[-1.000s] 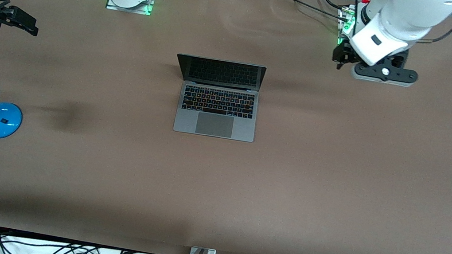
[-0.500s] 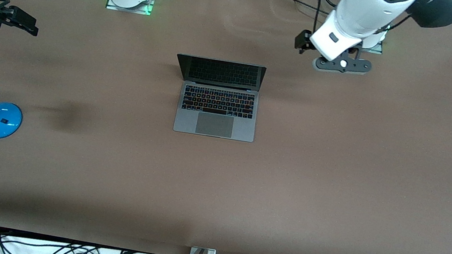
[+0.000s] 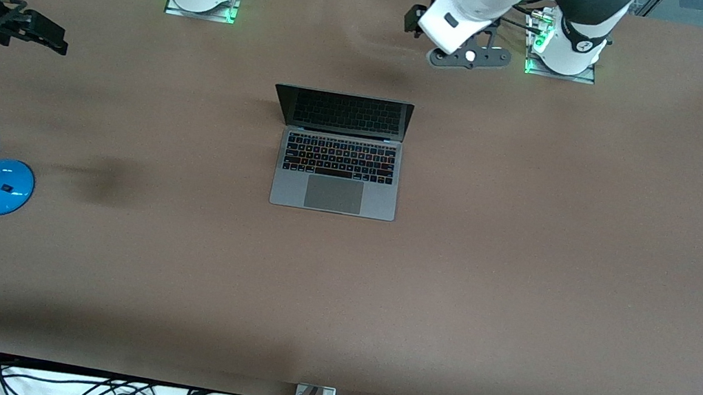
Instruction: Close laptop with both arms from behind
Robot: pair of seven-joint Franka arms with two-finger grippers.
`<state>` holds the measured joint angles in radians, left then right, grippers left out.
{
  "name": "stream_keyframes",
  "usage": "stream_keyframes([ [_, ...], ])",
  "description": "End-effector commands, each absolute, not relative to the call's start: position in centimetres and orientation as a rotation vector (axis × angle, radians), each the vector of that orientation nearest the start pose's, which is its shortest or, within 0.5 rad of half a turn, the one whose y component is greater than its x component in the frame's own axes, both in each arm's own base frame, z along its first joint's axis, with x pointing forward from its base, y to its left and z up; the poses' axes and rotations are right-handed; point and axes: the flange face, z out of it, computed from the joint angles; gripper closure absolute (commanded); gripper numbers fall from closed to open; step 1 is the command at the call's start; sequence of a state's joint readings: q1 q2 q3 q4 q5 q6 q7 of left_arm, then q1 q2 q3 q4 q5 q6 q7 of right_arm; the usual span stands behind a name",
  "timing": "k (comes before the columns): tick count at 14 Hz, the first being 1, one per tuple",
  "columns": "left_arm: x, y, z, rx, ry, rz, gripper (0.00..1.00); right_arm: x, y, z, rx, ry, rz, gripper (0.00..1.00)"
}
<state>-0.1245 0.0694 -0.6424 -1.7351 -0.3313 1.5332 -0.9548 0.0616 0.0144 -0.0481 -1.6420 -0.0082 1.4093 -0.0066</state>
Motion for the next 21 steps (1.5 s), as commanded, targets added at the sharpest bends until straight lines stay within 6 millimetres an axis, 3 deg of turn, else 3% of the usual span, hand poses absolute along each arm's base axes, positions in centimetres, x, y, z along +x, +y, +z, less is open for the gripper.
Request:
stream_keyframes([
  [1,37.6,-42.9,50.6,-3.05,-0.369,0.836,0.0,53.2,3.1,55.9,-3.1,-0.14,0.516,0.0],
  [3,36.2,-44.6,49.5,-3.016,-0.35,0.874,0.03,53.0,5.8,54.4,-3.096,-0.185,0.599,0.0],
  [5,36.3,-45.3,48.8,-3.006,-0.389,0.909,0.09,54.0,9.3,51.5,-3.091,-0.265,0.645,0.0],
  [6,36.4,-45.6,48.2,-3.001,-0.378,0.933,0.22,53.7,12.1,50.9,-3.102,-0.309,0.654,0.0],
  [8,36.2,-46.2,47.5,-3.0,-0.368,0.948,0.83,52.5,17.4,49.4,-3.166,-0.198,0.689,0.0],
  [9,36.2,-46.4,47.3,-3.01,-0.373,0.942,1.0,51.8,19.7,48.4,-3.192,-0.17,0.684,0.0],
  [12,36.7,-46.9,45.7,-3.002,-0.383,0.998,1.0,48.8,25.3,44.7,-3.147,-0.097,0.693,0.0],
  [14,36.8,-47.1,44.3,-2.991,-0.383,1.016,1.0,47.2,27.8,43.6,-3.143,-0.125,0.696,0.03],
  [15,37.0,-47.1,43.7,-2.983,-0.383,1.021,1.0,46.4,29.0,43.1,-3.14,-0.165,0.692,0.17],
  [18,37.6,-47.0,41.9,-2.979,-0.391,1.005,1.0,44.7,30.6,41.3,-3.061,-0.17,0.787,0.88],
  [19,37.9,-46.9,41.1,-2.972,-0.387,0.991,1.0,43.9,31.8,40.9,-3.038,-0.193,0.821,1.0],
  [21,38.7,-46.7,40.1,-2.975,-0.394,0.974,1.0,42.4,34.3,38.8,-3.044,-0.229,0.881,1.0],
])
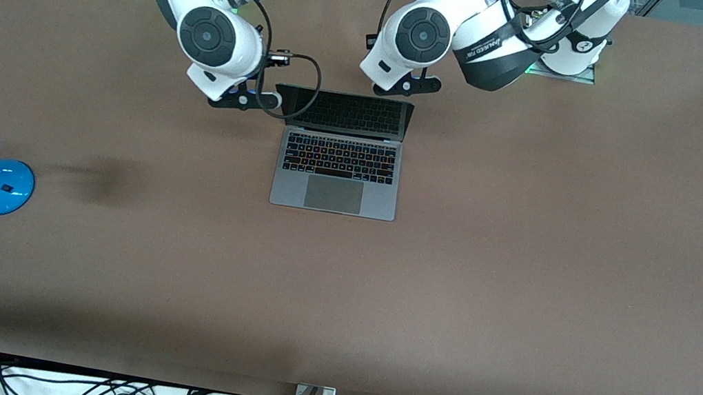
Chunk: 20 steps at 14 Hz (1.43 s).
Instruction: Close laptop with both arms from behind
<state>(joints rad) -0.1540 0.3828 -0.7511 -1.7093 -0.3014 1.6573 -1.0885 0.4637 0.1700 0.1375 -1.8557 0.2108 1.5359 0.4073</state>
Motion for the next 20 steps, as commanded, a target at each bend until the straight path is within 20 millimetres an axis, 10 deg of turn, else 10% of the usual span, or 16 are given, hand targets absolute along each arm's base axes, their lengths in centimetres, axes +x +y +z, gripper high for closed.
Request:
stream_keyframes([
  [1,38.9,-46.6,39.4,-2.969,-0.386,0.954,1.0,42.6,34.6,38.4,-3.047,-0.213,0.883,1.0],
  [8,41.3,-45.4,35.6,-2.953,-0.364,0.882,1.0,42.7,36.6,36.5,-3.043,-0.25,0.829,1.0],
  [20,47.7,-43.7,32.5,-2.983,-0.477,0.851,1.0,48.3,36.7,35.1,-3.058,-0.258,0.652,1.0],
])
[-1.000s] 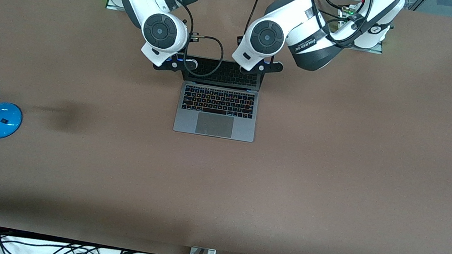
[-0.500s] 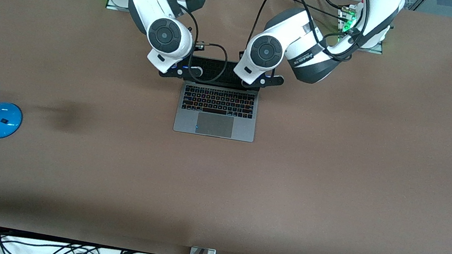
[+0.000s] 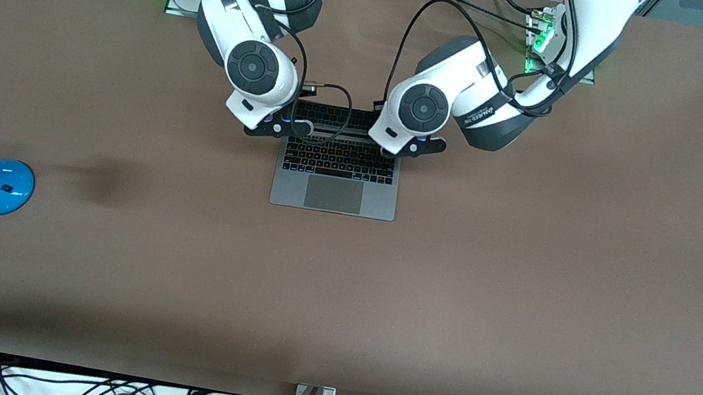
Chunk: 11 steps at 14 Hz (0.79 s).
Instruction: Close laptop with both arms from behind
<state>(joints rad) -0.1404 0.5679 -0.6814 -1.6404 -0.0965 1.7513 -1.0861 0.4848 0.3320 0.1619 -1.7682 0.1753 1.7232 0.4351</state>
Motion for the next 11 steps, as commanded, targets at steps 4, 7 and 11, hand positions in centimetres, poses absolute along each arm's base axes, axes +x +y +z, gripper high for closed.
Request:
stream_keyframes([
  [4,50.4,-43.0,31.8,-2.999,-0.538,0.866,1.0,50.1,35.0,34.3,-3.034,-0.278,0.625,1.0],
  [7,52.2,-42.6,30.3,-2.996,-0.549,0.832,1.0,51.5,34.2,33.1,-3.021,-0.273,0.589,1.0],
  [11,53.3,-42.3,29.9,-3.01,-0.575,0.819,1.0,52.9,34.8,31.2,-3.009,-0.253,0.521,1.0],
])
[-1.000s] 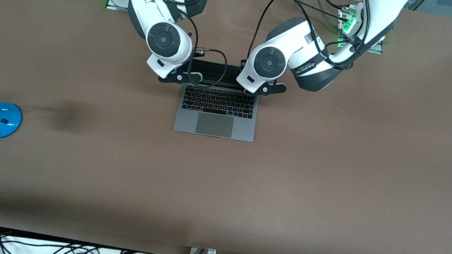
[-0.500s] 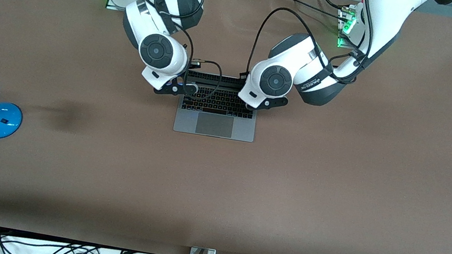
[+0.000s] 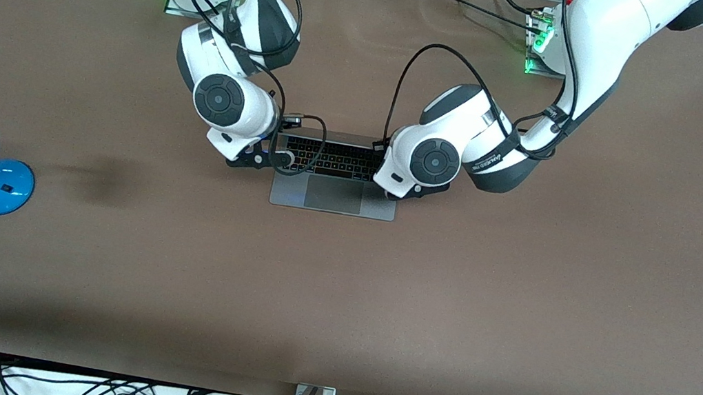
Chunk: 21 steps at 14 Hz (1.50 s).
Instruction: Close laptop with both arms from behind
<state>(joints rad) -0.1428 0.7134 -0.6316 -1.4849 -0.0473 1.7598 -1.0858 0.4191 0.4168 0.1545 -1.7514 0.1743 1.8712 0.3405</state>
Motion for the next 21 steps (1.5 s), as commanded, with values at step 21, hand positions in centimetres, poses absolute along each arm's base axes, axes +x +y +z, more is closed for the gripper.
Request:
stream_keyframes([
  [21,56.6,-41.4,22.0,-3.061,-0.684,0.715,1.0,56.8,35.5,20.6,-3.028,-0.286,0.301,1.0],
])
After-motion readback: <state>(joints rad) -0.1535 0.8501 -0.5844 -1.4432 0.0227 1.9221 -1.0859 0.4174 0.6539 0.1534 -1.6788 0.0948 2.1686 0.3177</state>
